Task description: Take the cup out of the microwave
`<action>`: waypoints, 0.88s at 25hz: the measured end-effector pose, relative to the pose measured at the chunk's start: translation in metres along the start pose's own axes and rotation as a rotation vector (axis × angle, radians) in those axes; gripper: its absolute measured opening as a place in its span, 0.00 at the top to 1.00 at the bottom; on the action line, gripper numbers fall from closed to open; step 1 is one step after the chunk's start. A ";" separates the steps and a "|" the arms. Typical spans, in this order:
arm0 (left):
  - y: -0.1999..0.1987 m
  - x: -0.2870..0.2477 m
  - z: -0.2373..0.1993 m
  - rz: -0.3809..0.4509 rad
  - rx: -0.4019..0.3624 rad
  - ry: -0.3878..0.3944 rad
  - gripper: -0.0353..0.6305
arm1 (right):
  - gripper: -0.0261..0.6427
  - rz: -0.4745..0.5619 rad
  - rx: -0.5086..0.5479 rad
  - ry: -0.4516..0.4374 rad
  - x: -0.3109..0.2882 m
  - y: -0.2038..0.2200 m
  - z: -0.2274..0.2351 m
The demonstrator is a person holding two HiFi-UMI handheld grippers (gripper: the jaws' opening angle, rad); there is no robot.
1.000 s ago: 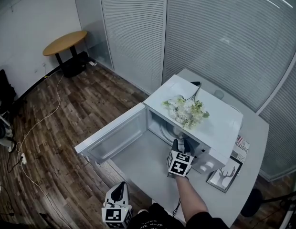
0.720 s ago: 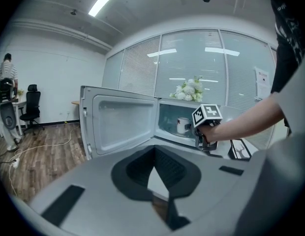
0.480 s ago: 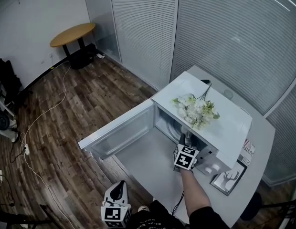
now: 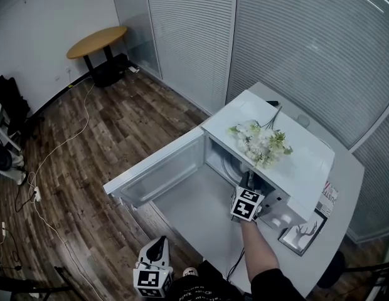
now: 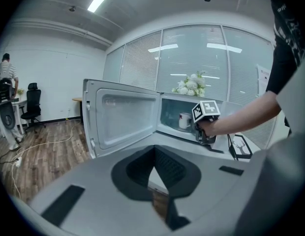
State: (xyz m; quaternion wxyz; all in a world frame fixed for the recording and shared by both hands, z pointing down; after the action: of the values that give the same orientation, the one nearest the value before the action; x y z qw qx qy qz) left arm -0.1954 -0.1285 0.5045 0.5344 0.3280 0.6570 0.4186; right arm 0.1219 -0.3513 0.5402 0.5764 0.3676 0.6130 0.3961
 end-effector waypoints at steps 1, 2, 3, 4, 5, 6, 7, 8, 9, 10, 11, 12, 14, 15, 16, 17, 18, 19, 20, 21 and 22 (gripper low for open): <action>0.001 0.000 0.000 -0.004 0.000 0.002 0.94 | 0.85 0.004 0.007 -0.001 0.000 0.000 0.000; 0.002 -0.001 0.001 -0.009 0.002 0.007 0.94 | 0.85 0.005 0.012 -0.002 0.000 0.000 0.000; 0.003 -0.001 0.001 -0.013 0.004 0.012 0.94 | 0.85 0.002 0.015 -0.002 0.000 -0.001 0.000; 0.004 -0.001 0.002 -0.016 0.005 0.017 0.94 | 0.85 -0.002 0.015 -0.002 0.000 -0.001 0.000; 0.005 -0.001 0.002 -0.019 0.005 0.020 0.94 | 0.86 -0.006 0.015 -0.002 0.000 -0.001 0.000; 0.005 0.000 0.002 -0.022 0.004 0.022 0.94 | 0.86 -0.010 0.015 -0.004 0.000 -0.002 0.000; 0.005 0.000 0.003 -0.024 0.002 0.023 0.94 | 0.86 -0.013 0.013 -0.007 -0.001 -0.002 0.001; 0.006 0.000 0.002 -0.025 0.000 0.024 0.94 | 0.86 -0.014 0.011 -0.012 -0.002 -0.002 0.001; 0.006 0.000 0.002 -0.026 -0.001 0.025 0.94 | 0.86 -0.014 0.010 -0.018 -0.002 -0.003 0.001; 0.005 0.001 0.002 -0.028 -0.002 0.025 0.94 | 0.86 -0.013 0.011 -0.021 -0.002 -0.003 0.002; 0.005 0.001 0.002 -0.029 -0.004 0.025 0.94 | 0.86 -0.014 0.012 -0.024 -0.002 -0.004 0.002; 0.005 0.002 0.002 -0.030 -0.005 0.025 0.94 | 0.86 -0.016 0.013 -0.026 -0.001 -0.004 0.003; 0.006 0.003 0.001 -0.031 -0.007 0.025 0.94 | 0.86 -0.020 0.013 -0.032 -0.001 -0.004 0.003; 0.006 0.003 0.001 -0.032 -0.007 0.025 0.94 | 0.86 -0.021 0.014 -0.036 -0.001 -0.004 0.004; 0.007 0.003 0.001 -0.032 -0.007 0.024 0.94 | 0.86 -0.021 0.015 -0.038 -0.001 -0.004 0.004; 0.007 0.003 0.002 -0.032 -0.008 0.025 0.94 | 0.86 -0.021 0.016 -0.040 -0.001 -0.005 0.004; 0.007 0.003 0.003 -0.032 -0.009 0.027 0.94 | 0.86 -0.019 0.017 -0.041 0.000 -0.005 0.003; 0.007 0.003 0.003 -0.031 -0.011 0.029 0.94 | 0.86 -0.016 0.018 -0.040 0.000 -0.005 0.003; 0.007 0.003 0.004 -0.030 -0.014 0.033 0.94 | 0.86 -0.012 0.019 -0.039 0.001 -0.006 0.003; 0.006 0.003 0.005 -0.028 -0.017 0.035 0.94 | 0.86 -0.008 0.021 -0.038 0.002 -0.006 0.003; 0.006 0.003 0.005 -0.027 -0.018 0.037 0.94 | 0.86 -0.005 0.021 -0.038 0.002 -0.007 0.003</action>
State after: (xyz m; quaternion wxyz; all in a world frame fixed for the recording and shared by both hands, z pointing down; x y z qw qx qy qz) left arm -0.1909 -0.1220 0.5082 0.5306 0.3067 0.6672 0.4233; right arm 0.1245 -0.3516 0.5332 0.5850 0.3797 0.6069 0.3811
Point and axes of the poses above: the fingertips, and each gripper's own axes: x backward along the fingers, z to its right, y out of its underside, the point moved 10 cm from there along x, backward along the fingers, and after that the axes turned 5 degrees about -y, right-handed, at the moved point
